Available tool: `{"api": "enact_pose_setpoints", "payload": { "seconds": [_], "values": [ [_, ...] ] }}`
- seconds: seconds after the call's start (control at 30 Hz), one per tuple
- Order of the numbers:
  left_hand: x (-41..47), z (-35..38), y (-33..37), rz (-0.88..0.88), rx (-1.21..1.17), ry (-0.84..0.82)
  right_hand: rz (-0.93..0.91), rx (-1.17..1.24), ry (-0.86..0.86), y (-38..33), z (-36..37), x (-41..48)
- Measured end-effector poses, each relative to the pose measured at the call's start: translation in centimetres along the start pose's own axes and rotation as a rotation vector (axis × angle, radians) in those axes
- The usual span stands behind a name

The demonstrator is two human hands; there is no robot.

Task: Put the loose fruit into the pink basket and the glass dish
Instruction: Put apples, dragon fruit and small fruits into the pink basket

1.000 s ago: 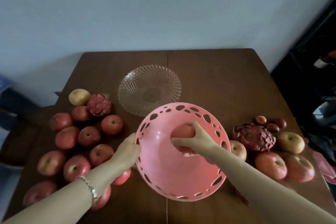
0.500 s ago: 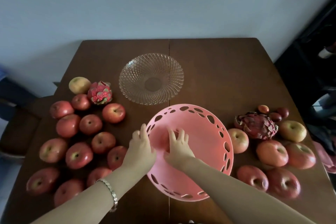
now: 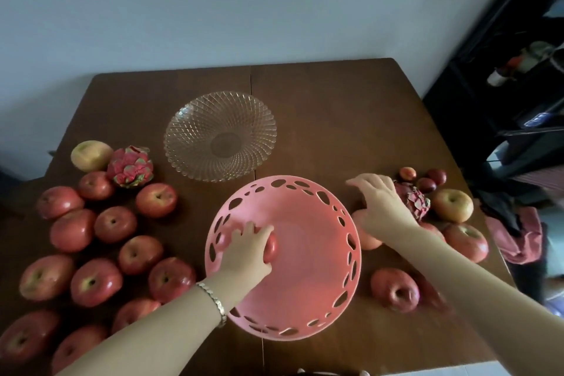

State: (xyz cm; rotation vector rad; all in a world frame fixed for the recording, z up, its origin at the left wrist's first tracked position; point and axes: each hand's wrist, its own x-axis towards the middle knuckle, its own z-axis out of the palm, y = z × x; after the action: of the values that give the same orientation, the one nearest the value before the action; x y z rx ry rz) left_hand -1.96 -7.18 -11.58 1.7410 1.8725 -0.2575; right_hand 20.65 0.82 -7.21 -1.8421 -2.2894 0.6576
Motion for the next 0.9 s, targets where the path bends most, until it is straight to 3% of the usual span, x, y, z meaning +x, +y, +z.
{"api": "enact_pose_setpoints", "payload": {
  "seconds": [0.1,0.17,0.43,0.57,0.63,0.77,0.9],
  "values": [
    [0.3,0.0,-0.1,0.018,0.0,0.067,-0.022,-0.326,-0.319,2.6,0.9,-0.8],
    [0.7,-0.2,-0.1,0.03,-0.021,0.104,-0.097,-0.481,-0.392,3.4,2.3,-1.4],
    [1.3,-0.1,0.2,0.078,-0.003,0.099,-0.111,-0.415,-0.153,3.3,2.2,-1.9],
    [1.7,0.4,-0.1,0.085,-0.061,0.11,-0.086,-0.15,0.178,1.6,-0.7,-2.8],
    [1.8,0.6,-0.1,0.091,-0.083,0.138,-0.185,-0.044,0.229,0.0,-1.6,-2.6],
    [1.8,0.5,-0.2,0.097,-0.066,0.143,-0.351,-0.059,-0.062,-2.6,1.4,-1.5],
    [1.7,0.3,-0.1,0.081,-0.097,0.126,-0.302,-0.212,-0.306,-4.8,5.9,-0.4]
  ]
}}
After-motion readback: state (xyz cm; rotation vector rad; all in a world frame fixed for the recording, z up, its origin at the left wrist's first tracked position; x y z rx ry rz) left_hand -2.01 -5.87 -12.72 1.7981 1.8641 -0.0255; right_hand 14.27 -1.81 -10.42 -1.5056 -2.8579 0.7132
